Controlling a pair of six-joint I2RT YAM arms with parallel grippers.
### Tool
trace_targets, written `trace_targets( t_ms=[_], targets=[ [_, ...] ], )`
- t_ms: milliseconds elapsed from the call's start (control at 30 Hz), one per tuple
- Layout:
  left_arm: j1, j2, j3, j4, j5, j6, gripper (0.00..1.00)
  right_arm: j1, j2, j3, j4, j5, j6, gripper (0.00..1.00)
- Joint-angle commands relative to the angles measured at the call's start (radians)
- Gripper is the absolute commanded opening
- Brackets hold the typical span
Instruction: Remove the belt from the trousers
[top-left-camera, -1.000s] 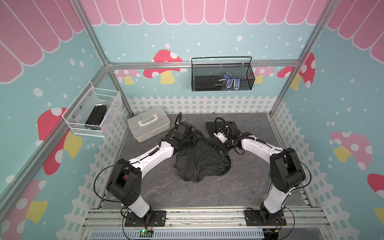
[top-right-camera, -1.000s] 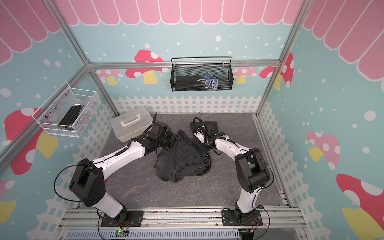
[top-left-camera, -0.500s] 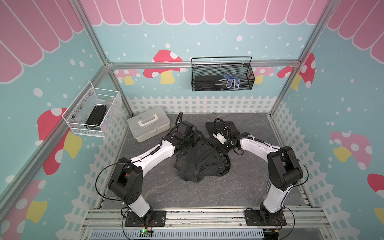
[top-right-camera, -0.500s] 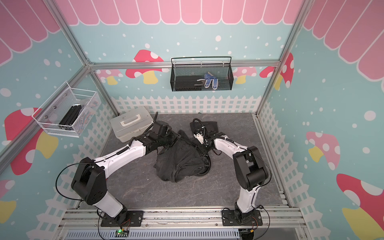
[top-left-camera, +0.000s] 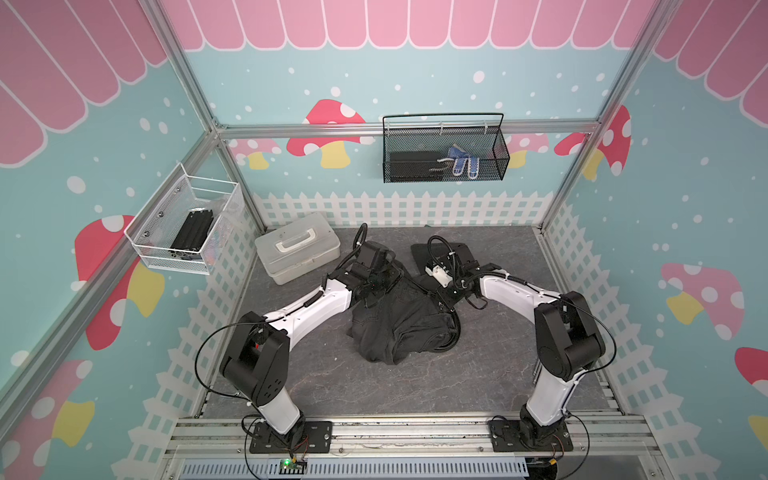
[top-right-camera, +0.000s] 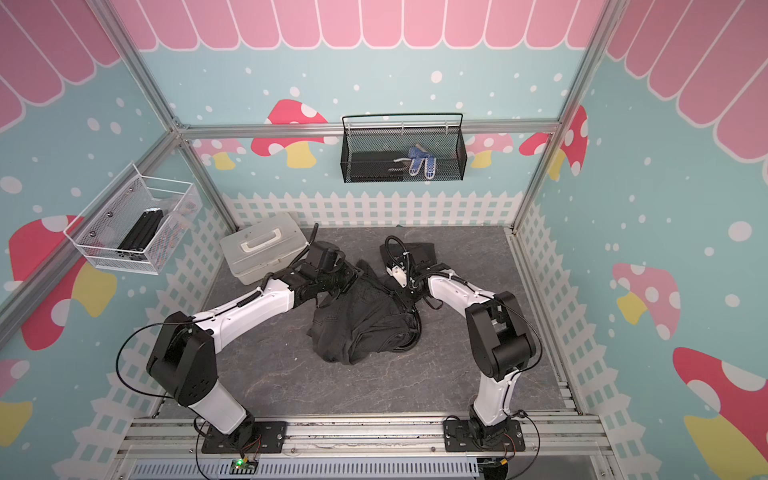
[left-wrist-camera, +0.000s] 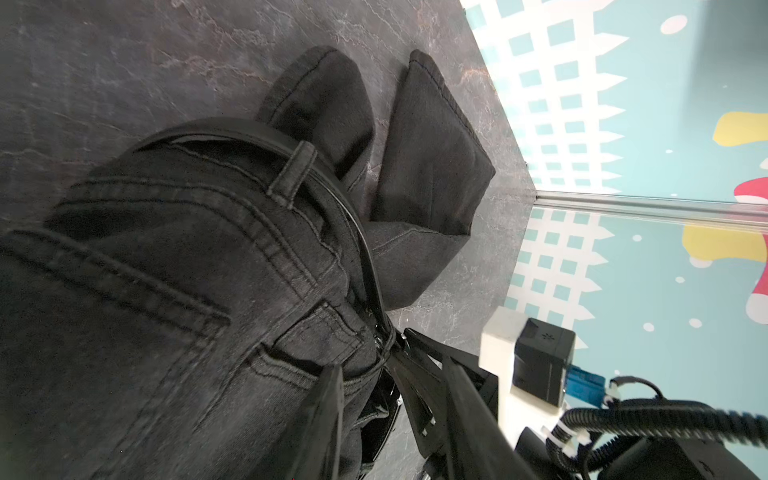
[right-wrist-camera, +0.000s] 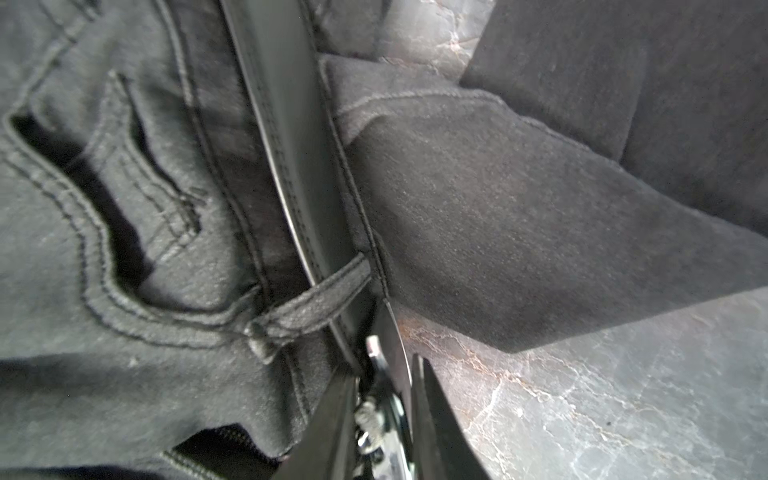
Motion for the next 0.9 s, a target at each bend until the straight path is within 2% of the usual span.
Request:
trace_targets(
  t_ms=[0,667,867],
  targets=[
    [-0.010,0.021,0.033,0.004,0.008,0.008,0.42,0.001,0.011,0.038,-0.020,-0.032,-0.010,0.25],
    [-0.011,0.046,0.044,0.014,0.028,0.018,0.41,0.001,0.035,0.049,-0.051,-0.031,-0.021,0.27],
    [-0.011,0.048,0.044,0.016,0.027,0.016,0.41,0.001,0.046,0.049,-0.051,-0.009,-0.034,0.23]
  ],
)
